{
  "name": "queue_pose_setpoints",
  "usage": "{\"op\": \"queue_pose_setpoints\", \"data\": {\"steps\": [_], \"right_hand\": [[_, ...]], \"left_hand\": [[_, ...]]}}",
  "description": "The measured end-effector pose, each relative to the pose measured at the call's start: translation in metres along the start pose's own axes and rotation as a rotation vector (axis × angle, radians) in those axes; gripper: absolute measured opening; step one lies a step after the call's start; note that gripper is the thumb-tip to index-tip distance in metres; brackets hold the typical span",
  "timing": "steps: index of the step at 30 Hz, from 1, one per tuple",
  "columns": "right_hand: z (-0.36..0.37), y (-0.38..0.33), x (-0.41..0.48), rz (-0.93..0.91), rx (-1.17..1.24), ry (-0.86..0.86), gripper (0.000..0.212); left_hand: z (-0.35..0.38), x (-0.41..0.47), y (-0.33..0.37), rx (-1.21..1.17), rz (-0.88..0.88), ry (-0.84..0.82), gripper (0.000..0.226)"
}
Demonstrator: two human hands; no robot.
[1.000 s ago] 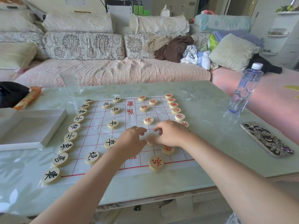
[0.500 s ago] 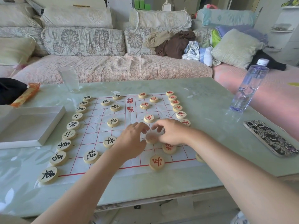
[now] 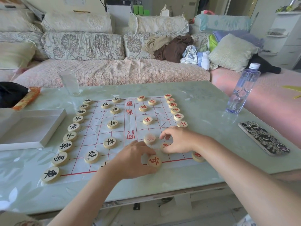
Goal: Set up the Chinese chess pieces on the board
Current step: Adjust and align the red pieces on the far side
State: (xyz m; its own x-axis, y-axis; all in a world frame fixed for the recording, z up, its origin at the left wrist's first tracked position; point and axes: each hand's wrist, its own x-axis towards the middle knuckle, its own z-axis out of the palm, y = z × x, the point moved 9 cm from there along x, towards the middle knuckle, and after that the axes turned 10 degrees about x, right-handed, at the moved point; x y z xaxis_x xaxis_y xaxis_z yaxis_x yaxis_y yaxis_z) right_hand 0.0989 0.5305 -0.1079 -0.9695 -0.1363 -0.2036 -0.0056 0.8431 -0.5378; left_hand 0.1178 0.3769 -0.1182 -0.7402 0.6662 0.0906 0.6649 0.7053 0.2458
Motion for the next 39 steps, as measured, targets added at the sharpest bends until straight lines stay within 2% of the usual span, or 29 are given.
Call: {"op": "queue_pose_setpoints", "data": {"steps": [4, 10, 16, 20, 22, 24, 27, 32, 36, 39], "right_hand": [[0.003, 0.000, -0.003, -0.002, -0.019, -0.045, 0.054], [0.000, -0.002, -0.005, -0.033, -0.030, -0.027, 0.045], [0.001, 0.000, -0.002, -0.030, -0.038, -0.037, 0.045], [0.004, 0.002, 0.001, -0.008, -0.036, -0.078, 0.052], [0.003, 0.002, 0.003, 0.006, 0.003, -0.091, 0.059], [-0.002, -0.001, 0.004, 0.026, 0.025, -0.072, 0.060], [-0.003, -0.003, 0.009, 0.033, -0.061, -0.079, 0.055], [0.005, 0.000, 0.015, 0.022, -0.070, -0.110, 0.048], [0.005, -0.001, 0.013, -0.006, -0.065, -0.100, 0.044], [0.006, 0.000, 0.012, -0.011, -0.065, -0.102, 0.046]], "left_hand": [[-0.001, -0.002, -0.002, 0.009, -0.042, 0.003, 0.057], [-0.003, -0.002, 0.001, 0.018, -0.061, -0.010, 0.055], [0.000, 0.000, -0.001, 0.023, -0.055, -0.032, 0.059], [0.000, 0.000, -0.002, 0.000, -0.055, -0.050, 0.063], [-0.006, 0.001, -0.006, -0.118, -0.100, -0.034, 0.054], [-0.016, 0.006, -0.016, -0.234, -0.169, 0.047, 0.035], [-0.025, 0.019, -0.035, -0.203, -0.263, 0.142, 0.023], [-0.015, 0.041, -0.049, -0.072, -0.284, 0.106, 0.039], [-0.003, 0.052, -0.051, -0.049, -0.296, 0.006, 0.056], [-0.001, 0.056, -0.050, -0.002, -0.275, -0.010, 0.059]]}}
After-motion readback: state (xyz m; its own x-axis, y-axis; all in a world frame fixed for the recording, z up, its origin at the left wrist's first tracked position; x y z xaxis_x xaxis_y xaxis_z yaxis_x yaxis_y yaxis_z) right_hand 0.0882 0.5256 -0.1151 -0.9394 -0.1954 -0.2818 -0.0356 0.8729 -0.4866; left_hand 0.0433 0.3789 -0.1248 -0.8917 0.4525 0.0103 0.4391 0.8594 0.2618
